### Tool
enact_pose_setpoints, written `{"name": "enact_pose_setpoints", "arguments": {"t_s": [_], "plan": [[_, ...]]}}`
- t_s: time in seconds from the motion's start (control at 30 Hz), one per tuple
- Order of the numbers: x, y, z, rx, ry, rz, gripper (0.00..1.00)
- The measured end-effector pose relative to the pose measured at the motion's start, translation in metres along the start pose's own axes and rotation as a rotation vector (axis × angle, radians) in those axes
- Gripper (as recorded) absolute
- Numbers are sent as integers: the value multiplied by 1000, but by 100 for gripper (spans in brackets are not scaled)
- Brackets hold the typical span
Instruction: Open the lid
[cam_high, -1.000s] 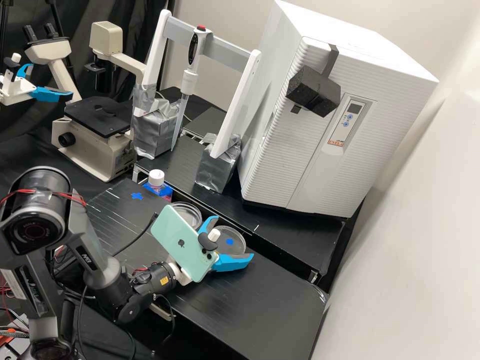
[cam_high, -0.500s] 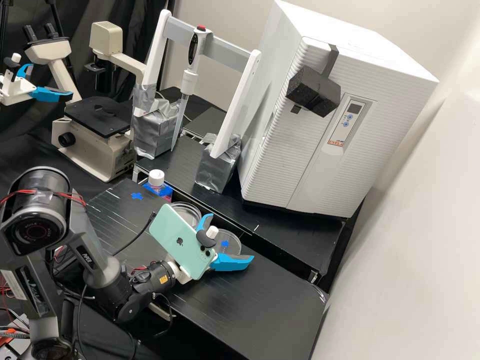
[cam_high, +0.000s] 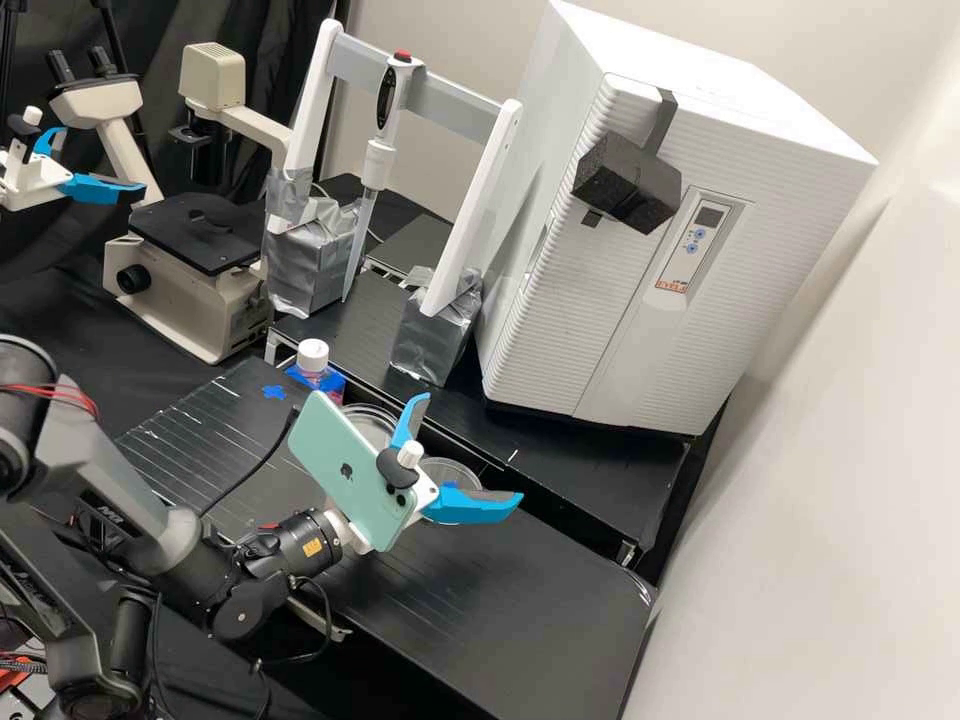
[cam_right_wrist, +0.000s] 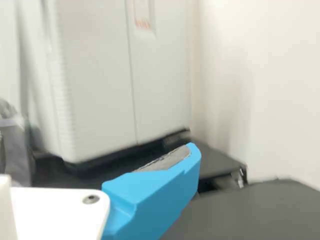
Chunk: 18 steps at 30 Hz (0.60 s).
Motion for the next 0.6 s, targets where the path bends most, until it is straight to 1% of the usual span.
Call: {"name": "enact_pose_setpoints", "arguments": {"t_s": [0.1, 0.17, 0.2, 0.3, 0.37, 0.43, 0.53, 0.6], "plan": [[-5, -3, -12, 8, 55, -8, 100], [-8, -9, -20, 13, 98, -36, 100], [-11, -15, -27, 19, 138, -63, 100], [-21, -29, -40, 49, 218, -122, 100], [-24, -33, -49, 66, 269, -141, 100], [-27, -34, -58, 94, 323, -138, 100], [-31, -33, -67, 131, 374, -120, 100], [-33, -33, -71, 134, 398, -120, 100]]}}
